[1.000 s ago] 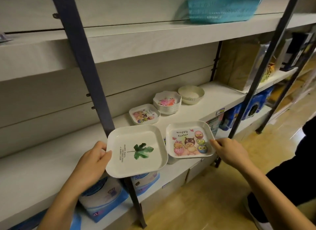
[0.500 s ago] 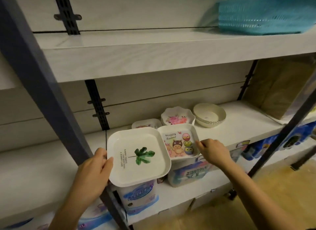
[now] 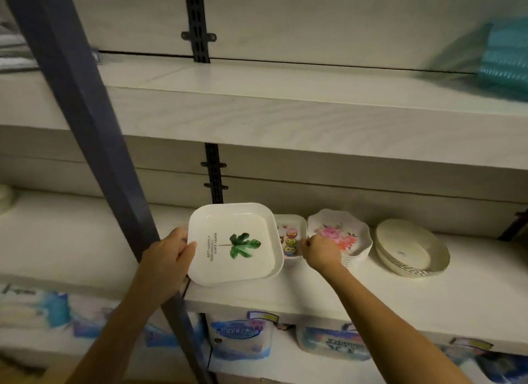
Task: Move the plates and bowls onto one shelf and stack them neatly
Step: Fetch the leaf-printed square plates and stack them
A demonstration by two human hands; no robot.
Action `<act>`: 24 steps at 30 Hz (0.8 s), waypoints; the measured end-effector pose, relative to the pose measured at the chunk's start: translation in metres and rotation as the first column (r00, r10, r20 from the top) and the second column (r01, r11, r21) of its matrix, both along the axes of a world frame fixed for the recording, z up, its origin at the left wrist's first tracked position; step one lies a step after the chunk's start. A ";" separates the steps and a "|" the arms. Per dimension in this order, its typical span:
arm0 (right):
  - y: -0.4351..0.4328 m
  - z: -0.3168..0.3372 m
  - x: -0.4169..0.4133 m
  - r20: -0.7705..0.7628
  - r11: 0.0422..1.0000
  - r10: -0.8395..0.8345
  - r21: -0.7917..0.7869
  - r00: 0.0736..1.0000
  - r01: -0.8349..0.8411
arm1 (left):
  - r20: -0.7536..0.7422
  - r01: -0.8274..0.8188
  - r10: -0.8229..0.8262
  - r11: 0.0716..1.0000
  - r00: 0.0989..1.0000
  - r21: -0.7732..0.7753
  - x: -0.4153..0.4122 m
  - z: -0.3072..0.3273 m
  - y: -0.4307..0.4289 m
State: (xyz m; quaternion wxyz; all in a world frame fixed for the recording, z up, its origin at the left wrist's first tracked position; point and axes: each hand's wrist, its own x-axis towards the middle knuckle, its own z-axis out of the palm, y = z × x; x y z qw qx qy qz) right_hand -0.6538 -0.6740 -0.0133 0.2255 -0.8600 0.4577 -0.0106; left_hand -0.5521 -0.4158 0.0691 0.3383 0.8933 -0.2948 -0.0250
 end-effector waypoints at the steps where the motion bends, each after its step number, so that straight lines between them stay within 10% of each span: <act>1: -0.003 -0.002 0.005 -0.005 1.000 0.007 0.013 1.000 -0.007 | 0.003 -0.021 0.021 1.000 1.000 -0.006 -0.001 0.000 -0.002; 24: -0.024 0.015 -0.061 0.047 0.978 0.193 0.067 0.980 -0.196 | -0.033 -0.007 0.009 0.998 0.999 0.070 0.035 -0.049 -0.101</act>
